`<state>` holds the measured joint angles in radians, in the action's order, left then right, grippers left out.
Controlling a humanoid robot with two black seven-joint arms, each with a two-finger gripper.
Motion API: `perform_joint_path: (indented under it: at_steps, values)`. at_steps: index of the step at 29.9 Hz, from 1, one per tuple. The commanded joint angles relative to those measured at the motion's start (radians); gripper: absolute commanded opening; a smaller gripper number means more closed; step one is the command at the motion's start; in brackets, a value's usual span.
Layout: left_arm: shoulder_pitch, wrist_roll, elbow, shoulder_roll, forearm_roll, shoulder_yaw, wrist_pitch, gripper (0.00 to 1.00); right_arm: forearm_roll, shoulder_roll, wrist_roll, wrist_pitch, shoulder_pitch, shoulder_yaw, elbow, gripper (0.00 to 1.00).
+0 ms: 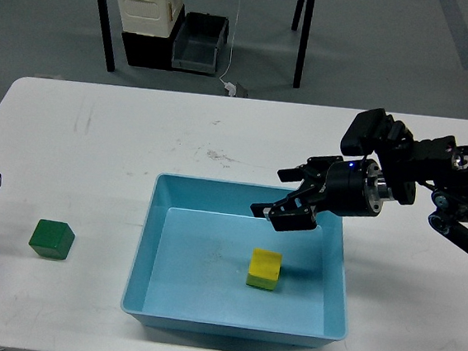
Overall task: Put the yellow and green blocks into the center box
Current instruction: 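Open the right gripper and withdraw it up and away from the bin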
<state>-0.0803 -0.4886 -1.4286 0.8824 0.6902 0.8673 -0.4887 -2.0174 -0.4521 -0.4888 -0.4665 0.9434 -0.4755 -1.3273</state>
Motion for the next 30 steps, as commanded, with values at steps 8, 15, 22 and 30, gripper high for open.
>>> perform_joint_path:
  at_steps: [8,15,22,30]
  values:
    - [0.108,0.000,0.075,0.102,-0.356,0.007,0.000,1.00,0.025,0.100,0.000,0.034,-0.107,-0.397,0.017,0.99]
    - [0.230,0.000,0.195,0.141,-0.616,0.012,0.000,1.00,0.080,0.268,0.041,0.127,-0.218,-0.606,0.048,0.99]
    - [0.419,0.000,0.361,0.178,-0.854,0.015,0.000,1.00,0.296,0.311,0.105,0.200,-0.296,-0.701,0.037,0.99]
    - [0.588,0.000,0.409,0.233,-1.249,0.016,0.000,0.99,0.647,0.267,0.177,0.216,-0.446,-0.840,-0.002,0.99]
